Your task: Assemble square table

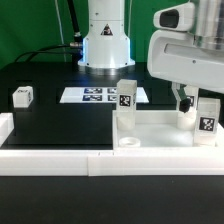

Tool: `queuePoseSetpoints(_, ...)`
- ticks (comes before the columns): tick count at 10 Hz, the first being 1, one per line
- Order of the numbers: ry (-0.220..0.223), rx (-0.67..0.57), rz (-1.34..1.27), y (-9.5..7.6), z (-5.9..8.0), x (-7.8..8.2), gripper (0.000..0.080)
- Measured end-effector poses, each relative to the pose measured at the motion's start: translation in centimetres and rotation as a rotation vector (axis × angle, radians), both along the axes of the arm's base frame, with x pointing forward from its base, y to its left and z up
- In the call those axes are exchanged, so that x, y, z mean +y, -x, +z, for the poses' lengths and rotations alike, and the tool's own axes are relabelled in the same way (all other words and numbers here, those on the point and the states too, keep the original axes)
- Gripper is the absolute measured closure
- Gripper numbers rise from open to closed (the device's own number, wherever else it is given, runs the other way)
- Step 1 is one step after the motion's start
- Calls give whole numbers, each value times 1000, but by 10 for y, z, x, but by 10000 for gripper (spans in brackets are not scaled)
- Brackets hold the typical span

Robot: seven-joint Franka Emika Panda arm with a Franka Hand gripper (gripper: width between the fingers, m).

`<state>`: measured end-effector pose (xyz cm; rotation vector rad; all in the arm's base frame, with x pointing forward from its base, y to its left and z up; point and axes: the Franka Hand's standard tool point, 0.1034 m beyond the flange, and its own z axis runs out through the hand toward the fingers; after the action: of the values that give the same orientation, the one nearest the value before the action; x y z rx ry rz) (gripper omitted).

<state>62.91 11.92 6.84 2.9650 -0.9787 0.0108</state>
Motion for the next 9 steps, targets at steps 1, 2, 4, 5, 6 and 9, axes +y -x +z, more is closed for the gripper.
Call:
queuePoseSetpoints(1, -1, 1, -9, 0, -1, -1, 151)
queuePoseSetpoints(2, 0, 0, -32, 0, -1, -1, 163)
queuePoseSetpoints(4, -1, 0, -86, 0, -1, -1, 332)
queuePoseSetpoints(5, -1, -2, -145, 0, -1, -1, 514)
queuePoseSetpoints(6, -2, -3, -238, 0, -1, 0, 512)
queuePoseSetpoints(9, -3, -7, -477, 1, -1, 0, 512)
